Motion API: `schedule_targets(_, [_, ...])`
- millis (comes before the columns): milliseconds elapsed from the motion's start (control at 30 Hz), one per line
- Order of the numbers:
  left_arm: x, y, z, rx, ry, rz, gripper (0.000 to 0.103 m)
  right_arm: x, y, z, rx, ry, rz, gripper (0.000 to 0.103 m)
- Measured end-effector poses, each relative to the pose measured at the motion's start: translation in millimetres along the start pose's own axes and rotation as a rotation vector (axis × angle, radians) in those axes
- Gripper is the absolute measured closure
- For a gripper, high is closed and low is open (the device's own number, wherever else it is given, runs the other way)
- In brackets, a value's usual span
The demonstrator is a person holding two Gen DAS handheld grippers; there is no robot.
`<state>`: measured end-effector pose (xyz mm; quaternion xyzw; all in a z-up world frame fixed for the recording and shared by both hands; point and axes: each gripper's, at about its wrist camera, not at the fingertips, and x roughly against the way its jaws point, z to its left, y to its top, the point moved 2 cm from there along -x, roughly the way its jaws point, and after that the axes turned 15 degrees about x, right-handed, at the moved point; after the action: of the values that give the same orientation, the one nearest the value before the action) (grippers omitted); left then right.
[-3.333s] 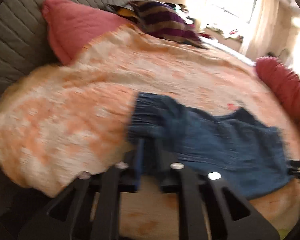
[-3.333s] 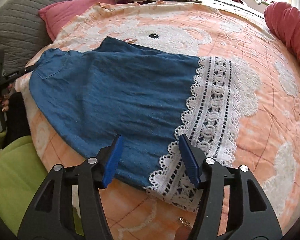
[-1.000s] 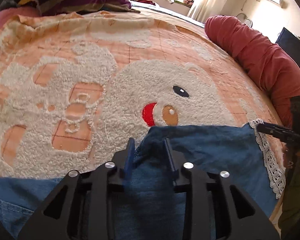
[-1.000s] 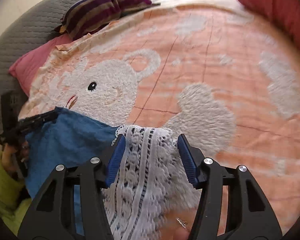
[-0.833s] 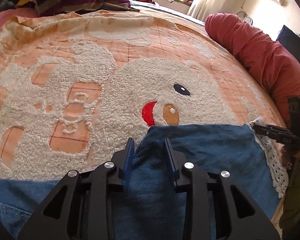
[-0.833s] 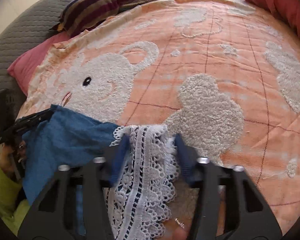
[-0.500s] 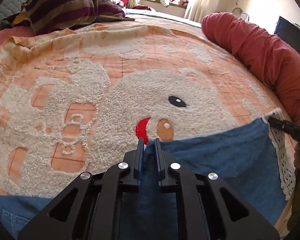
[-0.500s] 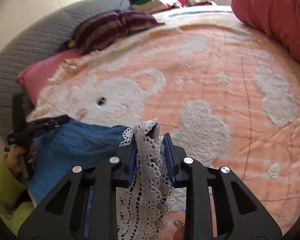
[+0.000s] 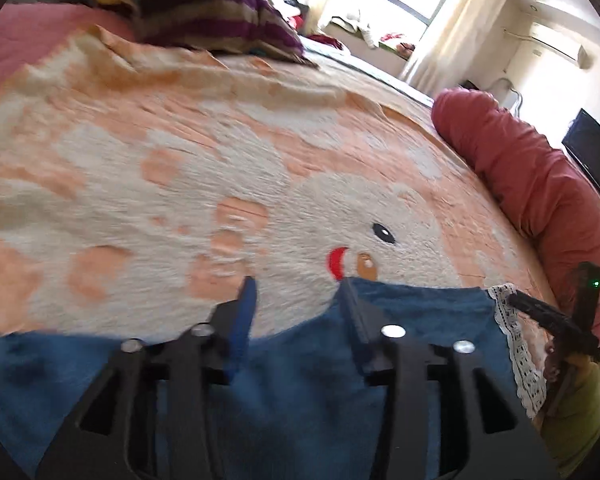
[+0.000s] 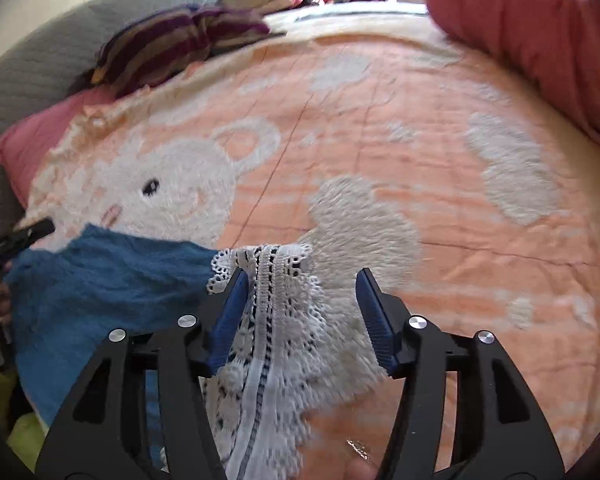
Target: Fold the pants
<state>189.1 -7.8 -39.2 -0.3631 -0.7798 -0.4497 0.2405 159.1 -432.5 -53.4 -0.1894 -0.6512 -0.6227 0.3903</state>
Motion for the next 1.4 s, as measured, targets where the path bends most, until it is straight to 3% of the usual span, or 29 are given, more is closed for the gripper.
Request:
schedule_targets(133, [36, -12, 12, 0.036, -0.029, 0.0, 0.046, 27, -14, -3, -0.027, 0.01, -0.022, 0.051])
schedule_targets(233, [53, -31, 11, 0.0, -0.03, 0.0, 0.039, 45, -27, 1, -0.04, 0.027, -0.019, 0.051])
schedule_targets(367, [56, -52, 11, -0.099, 0.082, -0.021, 0.033, 67, -47, 12, -0.057, 0.085, -0.009, 0.051])
schedule_targets(500, [55, -68, 23, -0.084, 0.112, 0.036, 0.031, 77, -68, 27, -0.072, 0.164, 0.017, 0.051])
schedule_targets(567, [56, -74, 27, -0.097, 0.131, 0.041, 0.02, 79, -78, 32, -0.079, 0.176, 0.038, 0.051])
schedule_targets(733, [57, -84, 30, -0.142, 0.208, 0.03, 0.02, 75, -94, 33, -0.118, 0.191, 0.068, 0.051])
schedule_targets(900, [53, -89, 38, -0.144, 0.259, 0.046, 0.02, 65, -100, 47, -0.077, 0.197, 0.108, 0.052])
schedule_targets(1067, [49, -92, 37, -0.169, 0.291, 0.049, 0.02, 58, -104, 67, 0.012, 0.126, 0.13, 0.063])
schedule_targets(1200, [51, -92, 38, -0.168, 0.288, 0.05, 0.02, 64, -102, 70, 0.037, 0.121, 0.118, 0.086])
schedule_targets(1400, [54, -91, 41, -0.157, 0.282, 0.05, 0.02, 77, -98, 71, 0.095, 0.055, 0.143, 0.088])
